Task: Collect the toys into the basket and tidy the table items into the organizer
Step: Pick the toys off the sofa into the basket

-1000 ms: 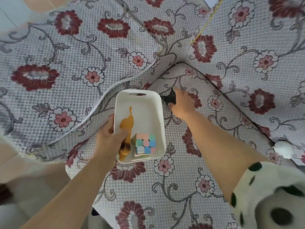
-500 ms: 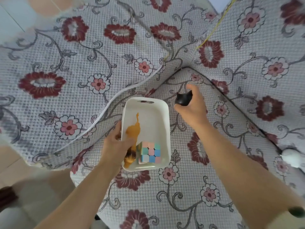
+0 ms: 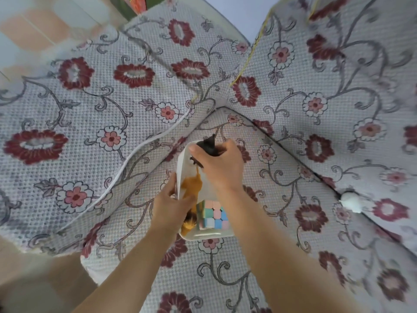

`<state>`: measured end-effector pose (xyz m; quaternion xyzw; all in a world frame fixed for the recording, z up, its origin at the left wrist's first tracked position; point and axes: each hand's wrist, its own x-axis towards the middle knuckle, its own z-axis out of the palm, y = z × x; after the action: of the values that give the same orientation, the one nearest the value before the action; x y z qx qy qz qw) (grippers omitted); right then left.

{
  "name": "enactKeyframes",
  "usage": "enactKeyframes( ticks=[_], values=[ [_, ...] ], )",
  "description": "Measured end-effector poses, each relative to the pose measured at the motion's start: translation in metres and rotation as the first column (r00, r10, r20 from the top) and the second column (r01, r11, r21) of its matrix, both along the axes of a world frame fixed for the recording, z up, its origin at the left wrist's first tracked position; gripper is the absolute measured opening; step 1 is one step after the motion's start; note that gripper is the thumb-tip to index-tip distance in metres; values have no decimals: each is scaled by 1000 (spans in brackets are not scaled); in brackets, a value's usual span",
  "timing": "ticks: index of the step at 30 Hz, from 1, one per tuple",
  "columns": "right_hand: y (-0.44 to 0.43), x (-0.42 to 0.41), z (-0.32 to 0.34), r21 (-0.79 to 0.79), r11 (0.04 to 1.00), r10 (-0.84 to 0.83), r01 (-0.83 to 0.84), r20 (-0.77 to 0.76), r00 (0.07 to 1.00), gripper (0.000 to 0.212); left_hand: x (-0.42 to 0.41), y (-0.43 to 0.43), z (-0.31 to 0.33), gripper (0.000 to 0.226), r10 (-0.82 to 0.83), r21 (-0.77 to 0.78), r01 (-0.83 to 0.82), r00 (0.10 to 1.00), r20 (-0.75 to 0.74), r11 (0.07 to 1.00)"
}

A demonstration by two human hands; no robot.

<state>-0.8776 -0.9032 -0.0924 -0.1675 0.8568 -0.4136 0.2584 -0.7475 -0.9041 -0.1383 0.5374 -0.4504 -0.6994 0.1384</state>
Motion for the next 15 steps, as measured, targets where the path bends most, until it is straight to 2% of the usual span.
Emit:
enactKeyframes(
  ticks=[2, 4, 6, 11, 15],
  values=[
    [5, 0, 1, 37, 999, -1, 0, 27, 1000, 48, -3, 7, 6, 64, -22, -3, 22, 1000, 2, 1000],
    [13, 1, 2, 100, 994, 31, -34, 33, 999, 37, -4, 12, 11, 56, -43, -17, 43, 999, 3, 999],
    [24, 3, 5, 154, 986, 61, -58, -14, 998, 30, -6, 17, 18, 52, -63, -37, 63, 998, 1, 997],
    [42, 7, 13, 234, 966, 163, -114, -199, 966, 38, -5, 26, 27, 57, -90, -66, 87, 995, -49, 994],
    [54, 7, 23, 225, 964, 184, -138, -195, 963, 47, 1, 36, 29, 48, -120, -36, 117, 989, -81, 992]
  ],
)
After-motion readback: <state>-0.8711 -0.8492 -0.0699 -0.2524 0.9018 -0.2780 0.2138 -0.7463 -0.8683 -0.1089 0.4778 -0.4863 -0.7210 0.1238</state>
